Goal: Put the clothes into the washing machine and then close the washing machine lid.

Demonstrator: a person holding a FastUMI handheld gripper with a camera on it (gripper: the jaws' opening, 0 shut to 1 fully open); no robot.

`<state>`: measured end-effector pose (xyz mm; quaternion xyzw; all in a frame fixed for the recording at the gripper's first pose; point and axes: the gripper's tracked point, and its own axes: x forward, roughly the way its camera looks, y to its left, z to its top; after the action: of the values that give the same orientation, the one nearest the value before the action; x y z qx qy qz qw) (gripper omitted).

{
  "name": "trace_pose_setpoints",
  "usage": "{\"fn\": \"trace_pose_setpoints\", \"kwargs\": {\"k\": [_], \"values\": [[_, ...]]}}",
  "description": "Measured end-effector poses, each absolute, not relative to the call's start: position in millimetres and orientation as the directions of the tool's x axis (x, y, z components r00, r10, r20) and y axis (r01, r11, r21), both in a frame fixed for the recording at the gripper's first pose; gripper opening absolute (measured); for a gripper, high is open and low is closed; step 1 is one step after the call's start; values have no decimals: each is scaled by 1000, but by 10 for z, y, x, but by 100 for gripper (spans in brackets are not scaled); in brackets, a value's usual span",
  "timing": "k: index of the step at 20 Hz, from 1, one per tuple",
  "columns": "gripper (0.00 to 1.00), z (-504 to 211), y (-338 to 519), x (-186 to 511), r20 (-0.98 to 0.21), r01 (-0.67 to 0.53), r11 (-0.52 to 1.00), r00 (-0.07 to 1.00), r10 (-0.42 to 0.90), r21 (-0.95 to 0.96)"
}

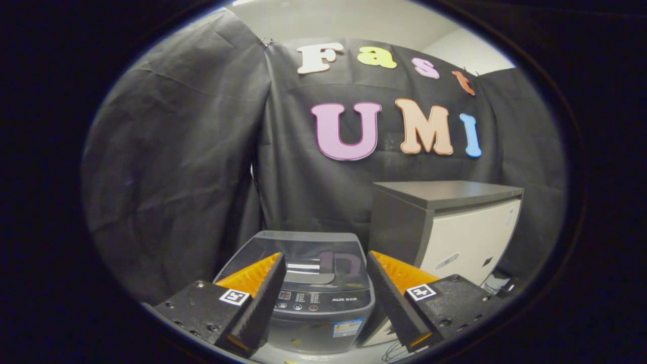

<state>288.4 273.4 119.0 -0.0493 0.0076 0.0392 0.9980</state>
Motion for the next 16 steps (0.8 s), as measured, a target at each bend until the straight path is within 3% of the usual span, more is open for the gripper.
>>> {"fn": "trace_pose_setpoints", "kwargs": {"k": [5,9,16], "values": [[97,1383,2501,2398,50,-78,992,995,84,-103],[97,1550,2135,2038,124,-7,993,992,21,-119],[97,1425,1886,1686,125,-36,999,992,36,-5]]}}
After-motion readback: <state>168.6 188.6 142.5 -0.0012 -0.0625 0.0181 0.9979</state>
